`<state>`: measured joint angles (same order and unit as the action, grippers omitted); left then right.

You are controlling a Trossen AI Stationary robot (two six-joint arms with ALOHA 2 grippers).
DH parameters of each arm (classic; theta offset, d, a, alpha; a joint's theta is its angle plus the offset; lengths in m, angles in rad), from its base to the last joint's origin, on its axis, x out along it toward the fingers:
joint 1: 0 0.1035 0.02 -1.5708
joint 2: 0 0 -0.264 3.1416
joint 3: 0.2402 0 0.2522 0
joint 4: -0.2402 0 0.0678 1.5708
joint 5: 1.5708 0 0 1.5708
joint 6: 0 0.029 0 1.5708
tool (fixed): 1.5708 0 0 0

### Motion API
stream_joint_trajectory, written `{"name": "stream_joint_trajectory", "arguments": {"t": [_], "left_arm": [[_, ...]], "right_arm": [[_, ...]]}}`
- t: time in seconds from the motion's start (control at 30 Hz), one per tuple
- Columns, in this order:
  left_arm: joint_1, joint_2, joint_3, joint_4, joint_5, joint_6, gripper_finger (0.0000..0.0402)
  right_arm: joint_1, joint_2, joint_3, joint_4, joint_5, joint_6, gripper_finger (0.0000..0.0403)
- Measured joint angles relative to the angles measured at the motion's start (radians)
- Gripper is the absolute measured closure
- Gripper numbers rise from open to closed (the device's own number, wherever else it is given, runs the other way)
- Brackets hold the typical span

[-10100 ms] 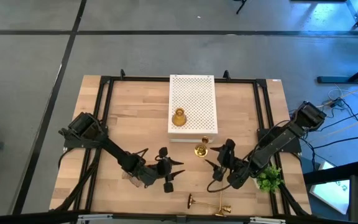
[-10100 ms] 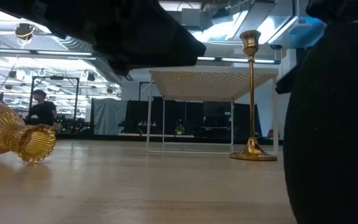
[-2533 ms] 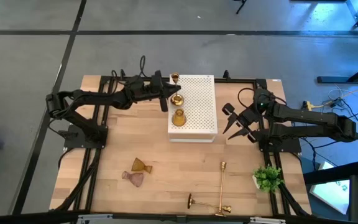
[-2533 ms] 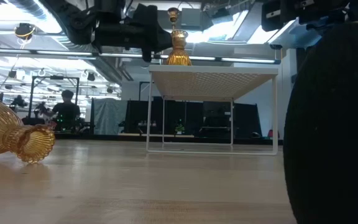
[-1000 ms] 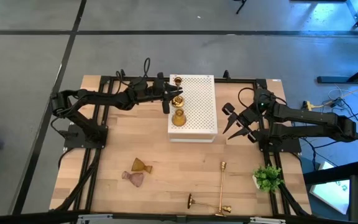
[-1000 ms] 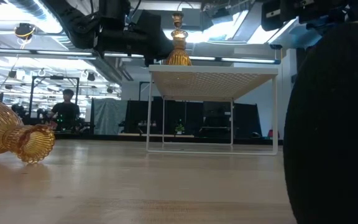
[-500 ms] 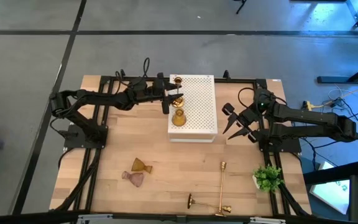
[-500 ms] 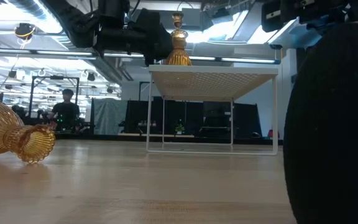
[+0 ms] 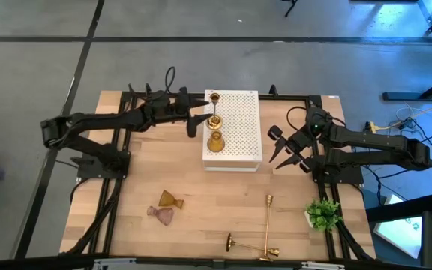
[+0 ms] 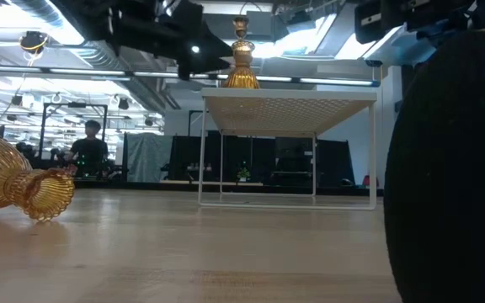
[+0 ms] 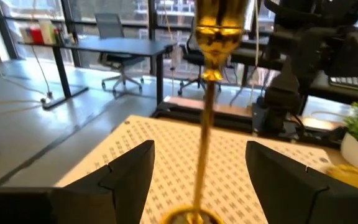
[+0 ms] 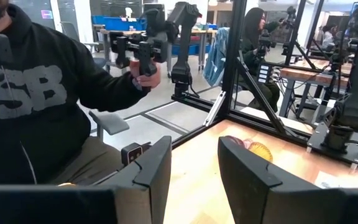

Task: Pick & Place candle stick holders
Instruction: Put the pink candle holder on the shelf

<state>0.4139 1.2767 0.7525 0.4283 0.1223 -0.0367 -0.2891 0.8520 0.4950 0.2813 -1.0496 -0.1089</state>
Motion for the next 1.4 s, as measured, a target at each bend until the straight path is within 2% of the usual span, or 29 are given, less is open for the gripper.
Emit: {"name": "stream_joint_trajectory", "arguments": {"t": [0.3,0.43,0.77,1.13,1.4], "left_arm": [[-0.060,-0.164,0.000,-0.360,0.001,-0.041,0.0152],[-0.136,-0.187,0.000,-0.409,0.026,-0.071,0.0152],[-0.398,-0.114,0.000,-0.260,0.009,-0.073,0.0153],[-0.650,-0.039,0.000,-0.014,-0.003,-0.084,0.0153],[-0.767,0.016,0.000,0.120,-0.080,-0.021,0.0153]], "right_arm": [[0.005,0.000,0.000,0.028,0.010,0.037,0.0270],[0.005,0.000,0.000,0.047,0.047,0.092,0.0270],[0.023,0.000,0.000,0.159,0.054,0.302,0.0270],[0.093,0.000,0.000,0.250,0.051,0.363,0.0270],[0.142,0.000,0.000,0.316,0.051,0.418,0.0270]]}}
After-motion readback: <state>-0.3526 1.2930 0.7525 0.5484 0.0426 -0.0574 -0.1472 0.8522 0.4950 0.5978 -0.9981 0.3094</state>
